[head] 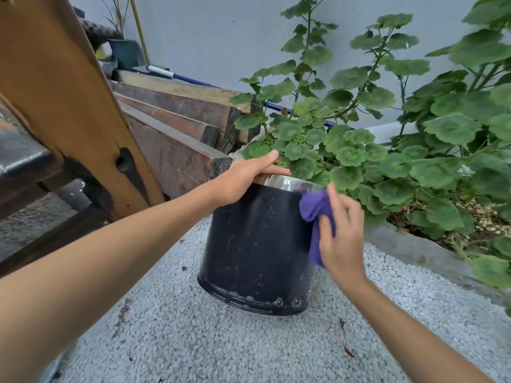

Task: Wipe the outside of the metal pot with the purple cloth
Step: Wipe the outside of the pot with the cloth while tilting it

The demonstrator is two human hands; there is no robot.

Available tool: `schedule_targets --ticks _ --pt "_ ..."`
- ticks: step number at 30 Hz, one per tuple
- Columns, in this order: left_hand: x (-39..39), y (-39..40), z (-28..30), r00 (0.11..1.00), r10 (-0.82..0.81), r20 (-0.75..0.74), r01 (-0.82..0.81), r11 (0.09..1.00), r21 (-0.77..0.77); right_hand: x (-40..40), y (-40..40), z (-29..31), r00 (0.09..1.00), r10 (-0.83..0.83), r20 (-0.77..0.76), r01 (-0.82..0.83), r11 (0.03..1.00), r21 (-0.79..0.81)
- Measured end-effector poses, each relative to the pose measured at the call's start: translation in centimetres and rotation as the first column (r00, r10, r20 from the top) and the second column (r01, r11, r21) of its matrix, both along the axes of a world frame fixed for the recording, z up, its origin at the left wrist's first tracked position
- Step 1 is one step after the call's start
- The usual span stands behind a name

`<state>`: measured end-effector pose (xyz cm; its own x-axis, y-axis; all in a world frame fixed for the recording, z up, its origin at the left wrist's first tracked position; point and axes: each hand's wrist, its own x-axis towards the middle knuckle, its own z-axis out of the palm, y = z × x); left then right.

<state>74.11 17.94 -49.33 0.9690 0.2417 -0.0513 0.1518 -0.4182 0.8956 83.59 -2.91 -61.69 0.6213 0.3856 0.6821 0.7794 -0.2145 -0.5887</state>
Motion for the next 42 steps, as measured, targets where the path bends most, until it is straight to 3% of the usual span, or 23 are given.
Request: schedule_targets --ticks 3,6,8,11,14,17,19,21,24,28,31,34,39,42 --pt "-0.2 0.2 0.0 0.999 0.03 -0.023 -0.03 1.0 -0.001 2.7 1.4 2.9 0.997 0.058 0.056 -0.059 0.998 0.021" --pt "-0.3 0.0 -0.1 1.0 0.013 -0.004 -0.013 0.999 -0.037 1.8 3.8 2.7 0.965 0.099 0.244 -0.067 0.989 -0.135" --pt "-0.4 -0.1 -0.1 1.0 -0.001 -0.003 0.001 1.0 -0.012 -0.2 4.8 0.8 0.961 0.055 0.273 -0.002 0.981 -0.193" --pt "-0.3 0.0 0.1 1.0 -0.005 0.014 0.002 0.975 0.221 -3.8 4.7 -2.6 0.945 0.091 0.315 -0.009 0.967 -0.253" --pt "-0.5 0.0 -0.3 0.996 -0.074 0.047 0.038 0.848 0.529 -5.8 3.5 -4.7 0.88 0.23 0.416 -0.084 0.936 -0.341" --pt "-0.2 -0.5 -0.9 0.99 -0.136 -0.041 0.111 0.56 0.821 -6.1 2.9 -5.1 0.836 0.329 0.44 -0.148 0.906 -0.396" --pt "0.6 -1.6 -1.3 0.981 -0.178 -0.078 0.149 0.433 0.889 -6.1 2.6 -5.0 0.821 0.376 0.429 -0.19 0.889 -0.416" --pt "1.7 -3.0 -1.6 0.972 -0.21 -0.104 0.181 0.391 0.903 -6.2 2.5 -5.1 0.807 0.408 0.427 -0.216 0.877 -0.43" --pt "2.4 -4.0 -2.2 0.972 -0.196 -0.128 0.198 0.394 0.897 -6.1 1.8 -5.1 0.836 0.385 0.391 -0.22 0.888 -0.404" --pt "1.3 -3.2 -2.8 0.966 -0.234 -0.112 0.209 0.442 0.872 -3.6 0.7 -3.3 0.993 0.081 0.082 -0.075 0.995 -0.069" --pt "0.3 -3.1 -3.3 0.957 -0.281 -0.069 0.193 0.445 0.874 0.2 0.4 -1.0 0.986 -0.044 -0.158 0.056 0.996 0.071" --pt "0.1 -3.1 -3.5 0.955 -0.296 -0.017 0.175 0.516 0.839 3.3 1.4 1.0 0.965 -0.031 -0.262 0.078 0.982 0.171" --pt "1.0 -2.6 -3.4 0.984 -0.179 0.02 0.112 0.695 0.71 2.1 4.4 0.1 0.952 0.08 -0.295 -0.047 0.992 0.117" --pt "2.0 -1.9 -2.9 0.999 -0.049 0.0 0.041 0.83 0.556 -0.2 4.2 -2.4 0.974 0.103 -0.202 -0.105 0.994 -0.002"
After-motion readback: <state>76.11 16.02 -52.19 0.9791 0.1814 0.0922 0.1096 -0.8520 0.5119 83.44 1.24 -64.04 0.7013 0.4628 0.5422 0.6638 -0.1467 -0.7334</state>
